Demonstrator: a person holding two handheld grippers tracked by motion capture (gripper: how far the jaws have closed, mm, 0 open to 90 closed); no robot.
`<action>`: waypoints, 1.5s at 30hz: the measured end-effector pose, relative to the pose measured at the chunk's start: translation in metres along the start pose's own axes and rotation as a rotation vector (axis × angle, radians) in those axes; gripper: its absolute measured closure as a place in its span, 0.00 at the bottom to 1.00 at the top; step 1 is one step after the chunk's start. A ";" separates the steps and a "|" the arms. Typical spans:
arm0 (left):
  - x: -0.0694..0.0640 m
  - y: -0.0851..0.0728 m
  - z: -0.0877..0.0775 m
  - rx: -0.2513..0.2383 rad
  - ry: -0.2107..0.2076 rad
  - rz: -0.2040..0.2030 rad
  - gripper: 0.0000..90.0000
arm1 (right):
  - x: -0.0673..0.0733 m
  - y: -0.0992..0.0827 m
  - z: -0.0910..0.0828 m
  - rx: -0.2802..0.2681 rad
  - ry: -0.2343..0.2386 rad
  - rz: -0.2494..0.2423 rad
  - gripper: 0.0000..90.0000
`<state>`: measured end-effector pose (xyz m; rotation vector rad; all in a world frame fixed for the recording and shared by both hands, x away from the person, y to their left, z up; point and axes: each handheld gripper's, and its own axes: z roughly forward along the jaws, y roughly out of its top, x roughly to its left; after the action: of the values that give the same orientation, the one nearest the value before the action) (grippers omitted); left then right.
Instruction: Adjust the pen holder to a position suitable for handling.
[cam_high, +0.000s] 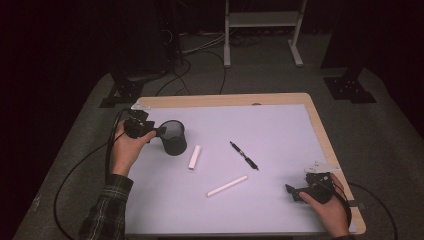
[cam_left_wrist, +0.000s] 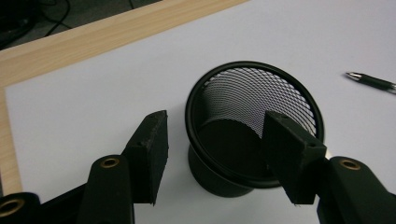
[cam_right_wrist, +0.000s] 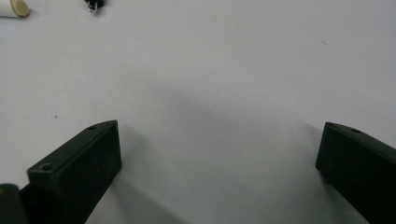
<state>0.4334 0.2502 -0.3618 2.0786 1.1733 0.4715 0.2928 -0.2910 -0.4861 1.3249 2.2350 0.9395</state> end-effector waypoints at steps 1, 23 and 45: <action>0.001 0.002 0.002 0.005 0.002 -0.002 0.46 | 0.000 0.000 0.000 0.000 0.000 0.000 0.00; 0.004 0.009 0.037 0.072 0.046 0.002 0.59 | 0.000 0.000 0.000 0.000 0.000 0.000 0.00; 0.000 0.006 0.054 0.139 0.088 0.027 0.86 | 0.000 0.000 0.000 0.000 0.000 0.000 0.00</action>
<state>0.4698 0.2272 -0.3944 2.2140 1.2623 0.5121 0.2927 -0.2910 -0.4861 1.3243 2.2348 0.9395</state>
